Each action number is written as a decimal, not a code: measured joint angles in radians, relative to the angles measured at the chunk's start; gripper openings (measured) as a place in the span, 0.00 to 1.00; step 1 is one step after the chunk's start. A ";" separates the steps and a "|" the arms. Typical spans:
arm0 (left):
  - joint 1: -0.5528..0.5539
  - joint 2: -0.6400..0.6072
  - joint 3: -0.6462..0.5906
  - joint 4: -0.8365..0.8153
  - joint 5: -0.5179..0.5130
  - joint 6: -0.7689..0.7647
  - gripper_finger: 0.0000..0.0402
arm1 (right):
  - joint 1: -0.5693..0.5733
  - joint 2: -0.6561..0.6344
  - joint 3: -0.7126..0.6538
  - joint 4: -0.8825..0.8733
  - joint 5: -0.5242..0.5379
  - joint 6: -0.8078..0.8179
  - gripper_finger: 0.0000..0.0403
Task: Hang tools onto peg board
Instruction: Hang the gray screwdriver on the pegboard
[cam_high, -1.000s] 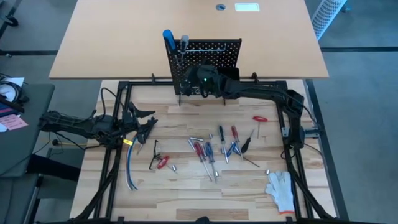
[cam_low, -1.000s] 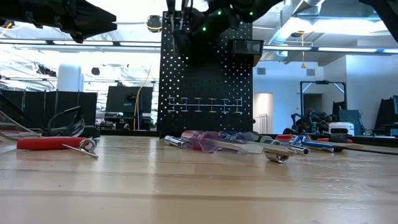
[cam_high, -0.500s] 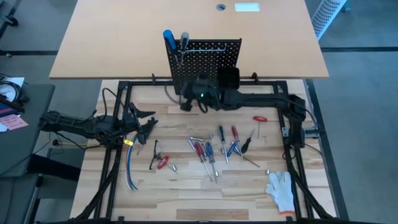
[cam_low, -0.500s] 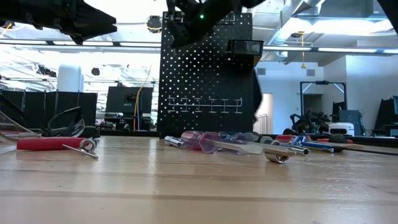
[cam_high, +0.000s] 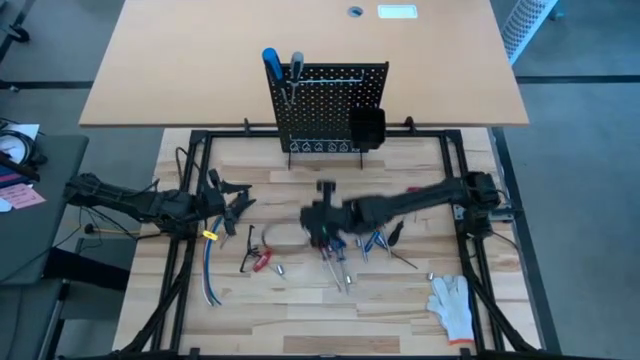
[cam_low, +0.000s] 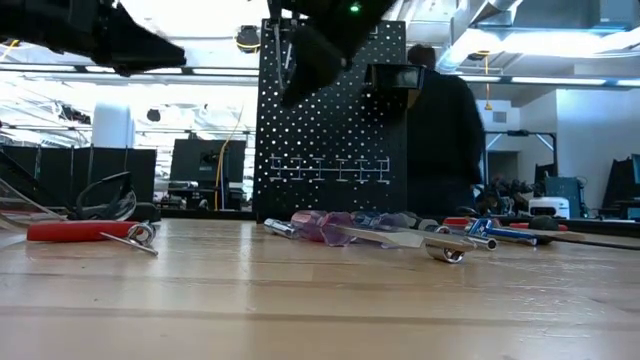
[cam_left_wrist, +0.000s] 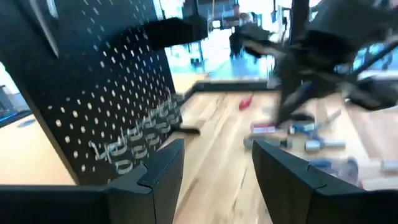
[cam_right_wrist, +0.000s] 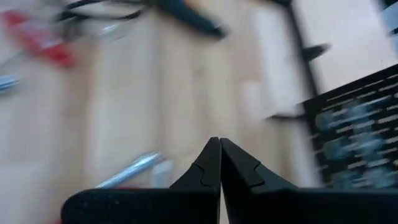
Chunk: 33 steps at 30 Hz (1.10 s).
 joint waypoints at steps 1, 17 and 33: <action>-0.013 0.012 0.000 -0.010 -0.020 -0.002 0.46 | 0.022 0.000 -0.029 0.004 0.008 0.044 0.02; -0.188 0.390 0.000 -0.130 -0.070 -0.477 0.46 | 0.102 -0.265 -0.311 -0.369 0.118 0.969 0.18; -0.217 0.690 0.000 -0.068 -0.092 -0.529 0.46 | -0.177 -0.091 -0.330 -0.200 -0.141 1.006 0.69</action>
